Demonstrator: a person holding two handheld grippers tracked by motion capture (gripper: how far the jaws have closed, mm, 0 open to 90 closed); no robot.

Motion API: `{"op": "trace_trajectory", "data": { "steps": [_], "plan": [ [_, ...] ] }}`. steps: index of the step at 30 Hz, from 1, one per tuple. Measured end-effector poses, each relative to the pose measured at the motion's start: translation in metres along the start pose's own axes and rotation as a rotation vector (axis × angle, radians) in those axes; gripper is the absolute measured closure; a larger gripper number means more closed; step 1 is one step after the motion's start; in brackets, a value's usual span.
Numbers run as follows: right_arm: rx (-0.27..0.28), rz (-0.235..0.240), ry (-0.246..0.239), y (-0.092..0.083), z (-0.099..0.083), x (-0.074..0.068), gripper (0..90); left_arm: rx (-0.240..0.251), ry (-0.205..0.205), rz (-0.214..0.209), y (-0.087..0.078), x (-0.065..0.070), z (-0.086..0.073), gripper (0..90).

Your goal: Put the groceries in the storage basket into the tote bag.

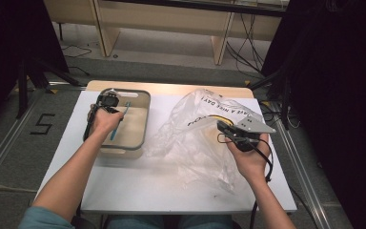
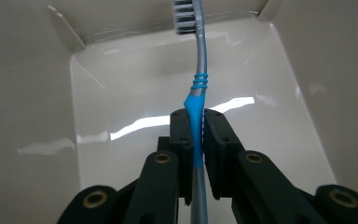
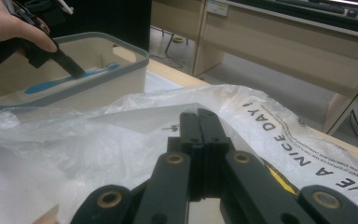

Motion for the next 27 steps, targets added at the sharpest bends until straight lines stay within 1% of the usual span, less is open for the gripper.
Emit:
{"op": "trace_trajectory", "data": {
  "steps": [5,13,17,21,24,27],
  "plan": [
    [0.001,-0.001,0.0,0.0,0.0,0.0,90.0,0.01,0.01,-0.006,-0.006,0.001,0.0,82.0],
    [0.002,-0.001,-0.003,0.0,0.0,0.0,90.0,0.04,0.021,-0.022,-0.015,0.005,0.002,82.0],
    [0.001,0.0,-0.003,0.0,0.0,0.0,90.0,0.049,0.024,-0.038,-0.018,0.007,0.002,82.0],
    [0.0,0.0,-0.003,0.0,0.0,0.0,90.0,0.061,0.025,-0.041,-0.022,0.006,0.002,81.9],
    [0.001,-0.001,-0.004,0.0,0.0,0.0,90.0,0.066,0.034,-0.043,-0.026,0.005,0.002,82.0],
    [-0.001,0.0,-0.003,0.0,0.0,0.0,90.0,0.079,0.026,-0.051,-0.03,0.006,0.002,81.9]
  ]
}}
Point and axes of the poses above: each handheld gripper's, and its own axes: y roughly forward along the jaws, z roughly out of its top, x roughly to its right, the point moved 5 cm from there along y, roughly forward along the jaws, and after that the axes turned 2 degrees about -x, right-handed, at the moved point
